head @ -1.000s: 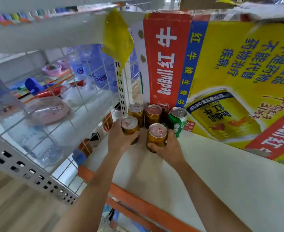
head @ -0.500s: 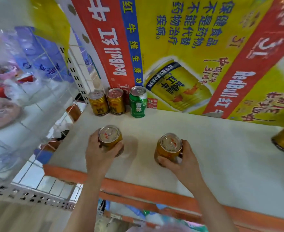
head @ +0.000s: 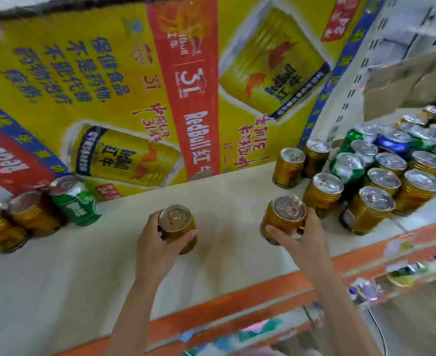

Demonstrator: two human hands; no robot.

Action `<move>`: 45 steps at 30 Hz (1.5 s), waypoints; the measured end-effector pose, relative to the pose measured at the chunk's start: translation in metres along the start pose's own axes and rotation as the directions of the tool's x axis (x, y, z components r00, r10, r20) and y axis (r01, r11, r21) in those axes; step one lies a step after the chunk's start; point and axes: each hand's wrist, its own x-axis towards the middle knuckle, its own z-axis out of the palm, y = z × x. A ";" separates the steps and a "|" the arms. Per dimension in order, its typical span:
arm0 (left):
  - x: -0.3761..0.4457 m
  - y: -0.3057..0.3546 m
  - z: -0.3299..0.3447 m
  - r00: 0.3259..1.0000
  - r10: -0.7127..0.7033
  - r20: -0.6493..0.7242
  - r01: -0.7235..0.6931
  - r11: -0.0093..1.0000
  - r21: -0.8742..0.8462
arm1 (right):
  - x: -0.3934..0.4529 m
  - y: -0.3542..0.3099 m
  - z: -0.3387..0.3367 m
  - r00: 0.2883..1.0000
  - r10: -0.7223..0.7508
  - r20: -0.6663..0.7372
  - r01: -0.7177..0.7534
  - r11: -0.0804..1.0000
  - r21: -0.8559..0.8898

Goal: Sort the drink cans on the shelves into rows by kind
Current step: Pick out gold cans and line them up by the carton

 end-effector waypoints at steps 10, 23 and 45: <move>0.025 0.055 0.117 0.980 0.132 0.151 -0.146 0.985 0.088 | 0.014 0.050 -0.077 0.978 0.114 -0.173 -0.134 0.985 -0.109; 0.034 0.099 0.201 0.960 0.190 0.204 -0.208 0.976 0.068 | 0.017 0.040 -0.092 0.994 0.087 -0.073 -0.108 0.926 -0.363; -0.017 -0.011 -0.016 0.955 -0.032 -0.294 0.127 0.942 0.310 | 0.010 -0.045 0.068 0.726 -0.431 0.535 0.542 0.838 -0.061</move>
